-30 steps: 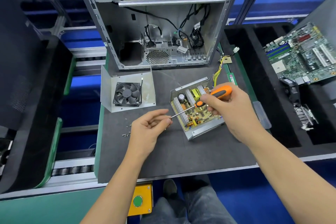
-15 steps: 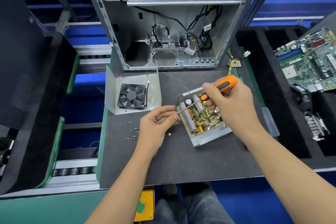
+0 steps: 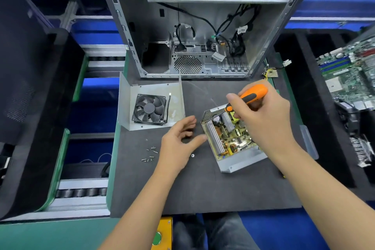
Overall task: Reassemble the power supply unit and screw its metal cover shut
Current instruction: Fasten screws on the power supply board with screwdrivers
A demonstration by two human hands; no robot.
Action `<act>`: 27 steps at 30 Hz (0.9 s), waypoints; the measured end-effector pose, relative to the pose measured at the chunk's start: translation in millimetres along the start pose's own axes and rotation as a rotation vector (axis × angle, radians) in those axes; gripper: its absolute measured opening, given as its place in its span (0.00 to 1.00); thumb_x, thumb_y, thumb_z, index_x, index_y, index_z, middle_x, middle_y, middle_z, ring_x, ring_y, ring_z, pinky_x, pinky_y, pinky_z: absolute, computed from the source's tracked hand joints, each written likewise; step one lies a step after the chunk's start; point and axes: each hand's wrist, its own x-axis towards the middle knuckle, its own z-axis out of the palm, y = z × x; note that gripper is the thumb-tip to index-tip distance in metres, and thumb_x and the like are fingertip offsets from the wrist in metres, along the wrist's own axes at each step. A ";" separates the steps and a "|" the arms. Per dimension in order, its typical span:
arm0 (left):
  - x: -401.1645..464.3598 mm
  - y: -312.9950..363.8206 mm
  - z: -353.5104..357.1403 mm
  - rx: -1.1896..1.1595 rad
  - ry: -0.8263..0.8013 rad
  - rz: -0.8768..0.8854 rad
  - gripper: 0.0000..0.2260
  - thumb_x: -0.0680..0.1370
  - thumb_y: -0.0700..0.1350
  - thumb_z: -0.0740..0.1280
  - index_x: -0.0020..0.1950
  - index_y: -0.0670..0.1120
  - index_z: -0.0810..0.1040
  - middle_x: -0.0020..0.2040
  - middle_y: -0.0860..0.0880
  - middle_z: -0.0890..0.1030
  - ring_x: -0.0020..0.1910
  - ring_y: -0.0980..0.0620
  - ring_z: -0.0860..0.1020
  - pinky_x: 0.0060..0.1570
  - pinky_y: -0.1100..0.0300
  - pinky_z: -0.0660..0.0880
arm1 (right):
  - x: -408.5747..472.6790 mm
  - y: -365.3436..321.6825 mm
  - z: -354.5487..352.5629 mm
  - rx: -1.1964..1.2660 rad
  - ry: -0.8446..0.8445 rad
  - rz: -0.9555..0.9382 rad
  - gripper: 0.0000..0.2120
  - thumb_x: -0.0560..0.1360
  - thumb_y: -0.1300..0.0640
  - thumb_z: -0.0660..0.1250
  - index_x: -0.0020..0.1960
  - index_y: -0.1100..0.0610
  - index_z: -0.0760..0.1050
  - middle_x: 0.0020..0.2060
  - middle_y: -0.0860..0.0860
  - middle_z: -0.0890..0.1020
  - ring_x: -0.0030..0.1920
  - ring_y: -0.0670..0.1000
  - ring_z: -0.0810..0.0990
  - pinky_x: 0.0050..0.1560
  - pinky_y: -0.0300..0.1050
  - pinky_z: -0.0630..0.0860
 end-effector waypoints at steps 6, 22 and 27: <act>-0.7 1.3 4.8 0.305 -0.223 0.030 0.57 0.56 0.65 0.80 0.80 0.58 0.56 0.71 0.68 0.66 0.71 0.70 0.64 0.68 0.70 0.64 | -0.6 2.4 9.9 -0.131 -0.046 -0.160 0.11 0.72 0.47 0.74 0.42 0.47 0.71 0.35 0.40 0.80 0.33 0.44 0.79 0.35 0.28 0.69; 4.0 -0.2 7.4 0.447 -0.327 0.035 0.61 0.58 0.64 0.80 0.81 0.57 0.46 0.69 0.73 0.59 0.76 0.59 0.59 0.76 0.54 0.59 | 6.4 21.1 23.7 -0.274 -0.168 -0.212 0.13 0.74 0.49 0.74 0.45 0.55 0.73 0.32 0.46 0.80 0.35 0.46 0.78 0.36 0.36 0.73; 3.1 -2.6 7.5 0.454 -0.307 0.049 0.60 0.60 0.60 0.82 0.81 0.56 0.47 0.70 0.73 0.60 0.76 0.58 0.59 0.75 0.57 0.57 | 6.6 25.3 27.2 -0.252 -0.161 -0.205 0.12 0.73 0.50 0.74 0.45 0.55 0.73 0.31 0.43 0.79 0.34 0.44 0.78 0.35 0.29 0.70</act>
